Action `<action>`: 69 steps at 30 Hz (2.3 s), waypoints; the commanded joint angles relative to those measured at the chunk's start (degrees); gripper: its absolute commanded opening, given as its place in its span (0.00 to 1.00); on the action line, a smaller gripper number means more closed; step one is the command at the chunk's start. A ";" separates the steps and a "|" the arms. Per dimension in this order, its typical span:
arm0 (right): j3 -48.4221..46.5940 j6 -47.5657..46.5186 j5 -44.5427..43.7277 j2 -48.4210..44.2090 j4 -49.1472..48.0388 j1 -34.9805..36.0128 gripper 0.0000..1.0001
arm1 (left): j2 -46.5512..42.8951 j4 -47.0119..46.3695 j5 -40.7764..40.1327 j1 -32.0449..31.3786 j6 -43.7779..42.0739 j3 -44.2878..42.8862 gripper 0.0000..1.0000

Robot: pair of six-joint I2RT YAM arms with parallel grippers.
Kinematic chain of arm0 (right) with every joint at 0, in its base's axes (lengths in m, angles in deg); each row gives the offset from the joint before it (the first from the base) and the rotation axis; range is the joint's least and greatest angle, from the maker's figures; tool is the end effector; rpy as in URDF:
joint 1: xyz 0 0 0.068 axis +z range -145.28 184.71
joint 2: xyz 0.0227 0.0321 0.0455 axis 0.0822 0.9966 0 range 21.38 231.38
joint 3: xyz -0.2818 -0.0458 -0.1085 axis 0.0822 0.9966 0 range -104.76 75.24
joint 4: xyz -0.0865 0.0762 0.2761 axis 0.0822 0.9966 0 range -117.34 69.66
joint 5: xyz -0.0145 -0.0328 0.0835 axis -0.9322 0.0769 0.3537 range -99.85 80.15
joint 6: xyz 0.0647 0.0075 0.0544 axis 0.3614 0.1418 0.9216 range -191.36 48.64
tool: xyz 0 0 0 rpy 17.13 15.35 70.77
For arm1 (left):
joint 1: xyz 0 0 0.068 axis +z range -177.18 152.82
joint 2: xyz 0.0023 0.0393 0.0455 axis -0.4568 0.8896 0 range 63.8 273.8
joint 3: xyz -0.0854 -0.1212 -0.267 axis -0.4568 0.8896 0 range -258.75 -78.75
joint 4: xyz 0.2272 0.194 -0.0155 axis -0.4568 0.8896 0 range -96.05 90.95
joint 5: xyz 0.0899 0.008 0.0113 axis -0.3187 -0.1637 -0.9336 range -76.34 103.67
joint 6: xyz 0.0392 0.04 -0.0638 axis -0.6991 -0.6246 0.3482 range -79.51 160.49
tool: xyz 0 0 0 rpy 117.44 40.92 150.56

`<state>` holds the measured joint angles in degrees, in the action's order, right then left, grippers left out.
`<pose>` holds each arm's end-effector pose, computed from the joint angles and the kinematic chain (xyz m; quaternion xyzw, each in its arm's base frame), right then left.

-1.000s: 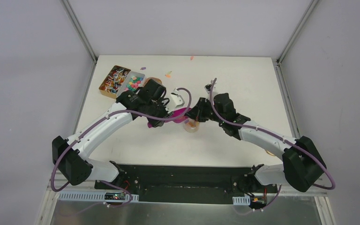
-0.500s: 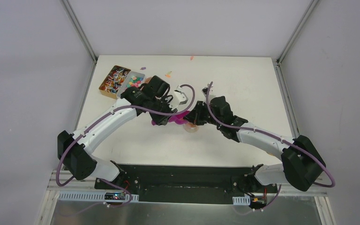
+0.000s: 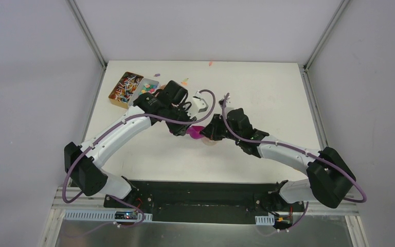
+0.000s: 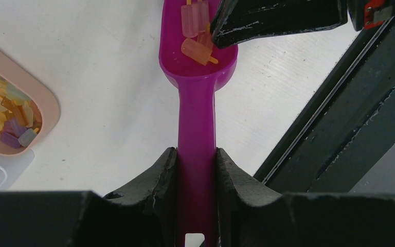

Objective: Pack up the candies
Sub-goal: Place the fake candies in the packing bottle, then scoop the fake candies from the storage box.

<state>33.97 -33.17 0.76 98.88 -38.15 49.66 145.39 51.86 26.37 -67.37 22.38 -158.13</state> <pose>0.2407 0.2597 0.2209 -0.0989 0.8374 0.4114 0.3461 0.2465 -0.2297 0.3295 0.4927 0.8247 -0.1540 0.2310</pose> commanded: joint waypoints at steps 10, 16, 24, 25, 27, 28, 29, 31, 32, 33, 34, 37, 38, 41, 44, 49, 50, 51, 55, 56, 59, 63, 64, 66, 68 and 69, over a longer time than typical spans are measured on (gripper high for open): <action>0.66 -2.66 -2.64 -0.91 0.80 1.17 0.00 | 1.42 -3.09 1.35 -0.40 1.15 -4.67 0.00; 0.60 -2.86 -2.96 -0.84 0.89 1.25 0.00 | 2.18 -2.98 1.78 -0.41 0.48 -5.98 0.00; -1.32 -3.65 -4.19 -1.92 2.80 1.20 0.00 | 3.67 -0.78 1.47 -0.42 0.03 -8.07 0.00; -1.85 -3.95 -4.46 -2.25 3.50 1.19 0.00 | 3.67 -0.32 1.18 -0.42 0.01 -8.45 0.00; -2.78 -4.62 -4.88 -3.06 4.58 1.19 0.00 | 3.61 0.59 0.88 -0.42 -0.15 -9.22 0.00; -3.29 -4.94 -5.22 -3.62 5.18 1.19 0.00 | 3.54 1.03 0.48 -0.42 -0.21 -9.53 0.00; -3.73 -5.24 -5.59 -4.28 5.73 1.26 0.00 | 3.37 1.47 -0.11 -0.38 -0.16 -9.75 0.00; -4.42 -6.10 -6.32 -5.70 6.85 1.16 0.02 | 2.84 2.04 -1.24 -0.42 0.08 -10.13 0.00; -4.72 -6.38 -6.75 -6.63 7.38 1.19 0.03 | 2.55 2.25 -1.66 -0.42 0.09 -10.18 0.00; -5.00 -6.66 -7.34 -7.59 7.98 1.12 0.04 | 2.15 2.37 -1.99 -0.42 0.09 -10.19 0.00; -5.17 -6.91 -7.91 -8.41 8.57 1.12 0.06 | 1.71 2.38 -2.26 -0.42 0.16 -10.19 0.00; -5.63 -7.74 -9.30 -10.90 10.42 1.02 0.14 | 0.24 2.37 -2.89 -0.37 0.27 -10.34 0.00; -5.77 -8.01 -9.91 -11.74 10.53 1.06 0.18 | -0.28 2.38 -3.18 -0.34 0.27 -10.49 0.00; -5.88 -8.72 -12.47 -14.59 13.80 1.03 0.34 | -0.97 3.45 -4.70 -0.13 -0.16 -10.95 0.00; -5.54 -9.13 -14.57 -17.28 15.78 1.02 0.57 | -1.50 4.65 -5.20 0.64 -0.43 -11.83 0.00; -5.48 -9.17 -16.66 -20.91 20.85 1.02 0.98 | -2.92 4.78 -10.41 1.15 0.22 -12.60 0.00; -5.50 -8.73 -16.67 -21.66 21.70 1.02 1.00 | -3.18 4.71 -12.09 1.23 0.52 -12.74 0.00; -5.48 -8.29 -16.72 -22.52 22.61 1.07 1.00 | -3.33 4.75 -13.96 1.36 0.75 -12.96 0.00; -5.01 -7.54 -17.26 -26.94 25.62 1.04 1.00 | -4.17 4.44 -18.67 2.51 1.31 -13.27 0.00; -4.91 -7.73 -17.66 -28.06 26.51 1.02 1.00 | -4.48 4.19 -19.19 3.13 1.46 -13.14 0.00; -4.74 -9.25 -19.06 -30.86 28.14 1.02 1.00 | -5.37 3.46 -17.79 7.39 1.41 -12.54 0.00; -5.89 -11.40 -19.79 -32.81 30.35 1.02 1.00 | -6.24 3.79 -15.28 17.00 0.77 -11.69 0.00; -5.98 -11.88 -19.47 -33.13 30.64 1.02 1.00 | -6.33 3.79 -15.26 18.44 0.49 -11.56 0.00; -6.14 -12.86 -18.28 -33.68 30.82 1.04 1.00 | -6.07 3.90 -15.16 21.10 -0.05 -11.54 0.00; -6.25 -13.82 -17.12 -33.69 31.12 1.04 1.00 | -5.16 4.43 -15.15 23.32 -0.64 -12.17 0.00; -6.38 -14.53 -16.54 -33.58 31.29 1.02 1.00 | -4.08 5.40 -15.96 23.99 -0.97 -12.93 0.00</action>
<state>30.45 -44.29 -17.16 66.00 -7.81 50.41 141.19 56.98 10.83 -45.71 22.93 -168.86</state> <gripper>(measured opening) 0.996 0.276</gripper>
